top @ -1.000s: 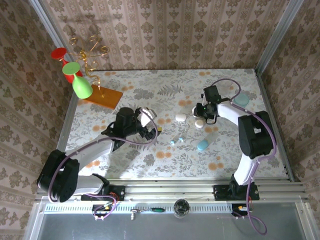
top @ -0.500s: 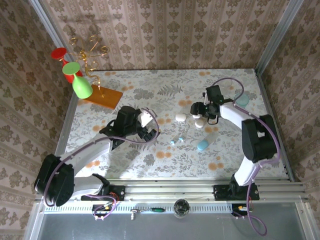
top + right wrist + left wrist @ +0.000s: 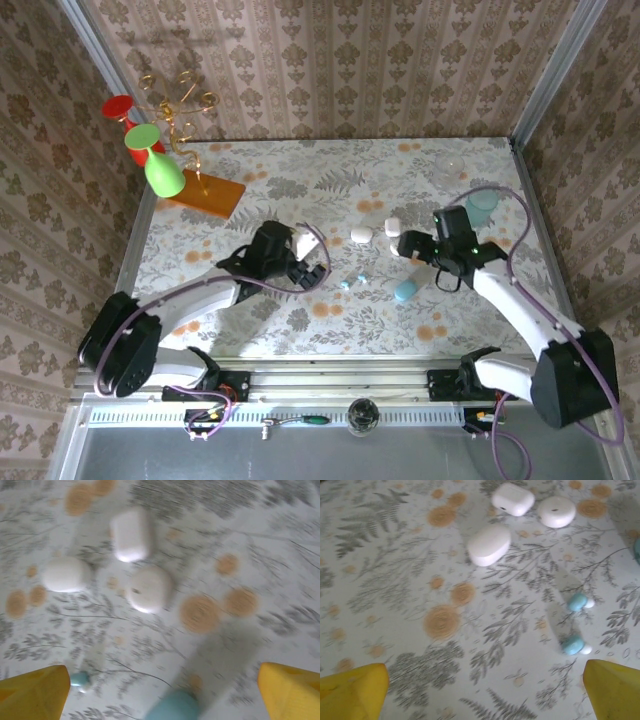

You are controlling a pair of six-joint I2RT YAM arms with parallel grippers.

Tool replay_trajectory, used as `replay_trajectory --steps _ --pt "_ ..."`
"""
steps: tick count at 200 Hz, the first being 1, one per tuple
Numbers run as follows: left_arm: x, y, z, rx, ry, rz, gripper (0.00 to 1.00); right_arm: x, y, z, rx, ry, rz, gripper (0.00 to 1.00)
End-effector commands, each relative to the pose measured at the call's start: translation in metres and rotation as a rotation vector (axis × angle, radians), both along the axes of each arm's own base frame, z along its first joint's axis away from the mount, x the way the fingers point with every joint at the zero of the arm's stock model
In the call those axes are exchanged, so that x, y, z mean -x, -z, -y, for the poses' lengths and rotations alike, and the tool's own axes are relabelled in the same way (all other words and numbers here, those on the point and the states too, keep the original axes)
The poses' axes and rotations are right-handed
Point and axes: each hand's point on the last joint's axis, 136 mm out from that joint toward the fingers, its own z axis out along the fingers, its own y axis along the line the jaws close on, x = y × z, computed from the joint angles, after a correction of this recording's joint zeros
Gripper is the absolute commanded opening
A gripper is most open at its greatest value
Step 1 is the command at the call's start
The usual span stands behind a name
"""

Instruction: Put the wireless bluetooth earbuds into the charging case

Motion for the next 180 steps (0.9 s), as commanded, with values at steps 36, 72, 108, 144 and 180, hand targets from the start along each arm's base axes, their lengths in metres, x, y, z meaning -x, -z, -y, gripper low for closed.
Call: replay_trajectory --steps 36,72,108,144,180 --pt "0.011 -0.025 0.093 0.055 -0.002 0.066 1.0 0.039 0.017 0.053 -0.166 0.255 -0.036 0.95" --pt "0.038 -0.008 0.144 0.013 0.062 0.027 1.0 0.036 0.012 0.075 -0.2 0.327 0.026 0.94" --pt "0.049 0.014 0.175 0.017 0.04 -0.088 0.96 0.03 0.004 0.085 -0.195 0.328 0.054 0.94" --pt "0.062 0.027 0.196 0.023 0.073 -0.132 0.94 0.03 0.008 0.081 -0.215 0.3 0.039 0.94" --pt "0.075 0.045 0.208 0.005 0.114 -0.198 0.93 0.03 0.014 0.079 -0.237 0.294 0.031 0.94"
